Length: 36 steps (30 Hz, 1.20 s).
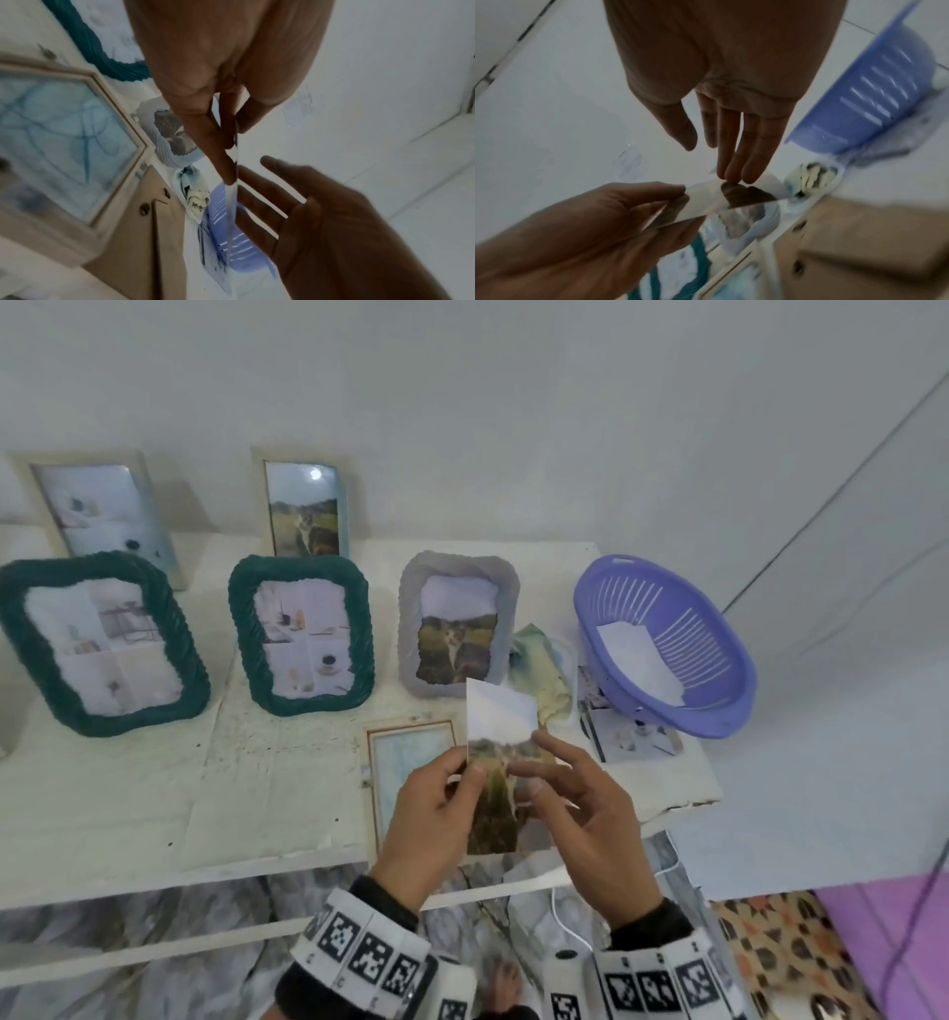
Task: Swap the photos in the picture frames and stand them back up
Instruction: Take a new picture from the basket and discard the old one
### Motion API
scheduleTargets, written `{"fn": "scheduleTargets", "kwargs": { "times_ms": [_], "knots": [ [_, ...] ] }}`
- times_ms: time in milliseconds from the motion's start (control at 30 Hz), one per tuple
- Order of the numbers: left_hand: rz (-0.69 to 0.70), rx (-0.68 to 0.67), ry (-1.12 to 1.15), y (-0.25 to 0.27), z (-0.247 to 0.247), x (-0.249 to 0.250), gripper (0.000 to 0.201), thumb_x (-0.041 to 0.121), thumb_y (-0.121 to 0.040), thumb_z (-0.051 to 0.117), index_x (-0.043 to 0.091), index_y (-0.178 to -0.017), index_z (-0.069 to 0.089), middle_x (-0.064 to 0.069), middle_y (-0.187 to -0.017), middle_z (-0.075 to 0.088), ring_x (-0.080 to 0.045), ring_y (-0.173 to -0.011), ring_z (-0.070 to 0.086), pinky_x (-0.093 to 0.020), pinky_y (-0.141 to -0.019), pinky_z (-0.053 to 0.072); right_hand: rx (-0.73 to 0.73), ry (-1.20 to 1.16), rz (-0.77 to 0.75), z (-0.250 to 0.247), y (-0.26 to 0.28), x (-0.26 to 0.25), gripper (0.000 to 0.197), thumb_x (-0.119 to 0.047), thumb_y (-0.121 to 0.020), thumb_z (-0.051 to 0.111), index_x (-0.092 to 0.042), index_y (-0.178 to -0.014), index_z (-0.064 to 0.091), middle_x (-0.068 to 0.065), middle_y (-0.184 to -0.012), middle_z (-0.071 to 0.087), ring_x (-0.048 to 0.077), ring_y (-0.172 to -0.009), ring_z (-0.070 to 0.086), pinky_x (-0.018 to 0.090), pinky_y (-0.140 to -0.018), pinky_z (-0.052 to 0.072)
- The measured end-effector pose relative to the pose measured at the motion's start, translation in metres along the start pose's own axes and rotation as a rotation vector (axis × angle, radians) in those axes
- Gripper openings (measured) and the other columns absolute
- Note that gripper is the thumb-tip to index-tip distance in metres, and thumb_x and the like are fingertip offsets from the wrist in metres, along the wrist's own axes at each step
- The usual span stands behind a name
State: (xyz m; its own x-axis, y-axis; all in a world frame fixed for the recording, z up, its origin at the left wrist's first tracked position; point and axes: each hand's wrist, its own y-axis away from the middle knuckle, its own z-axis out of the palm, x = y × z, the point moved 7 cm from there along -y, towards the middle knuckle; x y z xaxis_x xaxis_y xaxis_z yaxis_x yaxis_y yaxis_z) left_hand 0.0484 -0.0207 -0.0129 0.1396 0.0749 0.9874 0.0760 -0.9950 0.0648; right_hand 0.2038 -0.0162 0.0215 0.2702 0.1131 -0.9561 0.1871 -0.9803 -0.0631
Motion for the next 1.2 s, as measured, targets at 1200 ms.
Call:
{"fn": "scheduleTargets", "kwargs": {
  "times_ms": [1200],
  "knots": [
    [-0.410,0.284,-0.513,-0.134,0.184,-0.031,0.015,0.036,-0.088,0.066,0.021,-0.088,0.062,-0.006,-0.091,0.072,-0.027,-0.087,0.066,-0.037,-0.081,0.052,-0.195,0.912,-0.507,-0.190,-0.097,0.072,0.032,-0.045,-0.082,0.051,-0.024,-0.100,0.065,-0.005,-0.076,0.062,0.024,-0.067,0.056,0.034,-0.058,0.043]
  ]
}}
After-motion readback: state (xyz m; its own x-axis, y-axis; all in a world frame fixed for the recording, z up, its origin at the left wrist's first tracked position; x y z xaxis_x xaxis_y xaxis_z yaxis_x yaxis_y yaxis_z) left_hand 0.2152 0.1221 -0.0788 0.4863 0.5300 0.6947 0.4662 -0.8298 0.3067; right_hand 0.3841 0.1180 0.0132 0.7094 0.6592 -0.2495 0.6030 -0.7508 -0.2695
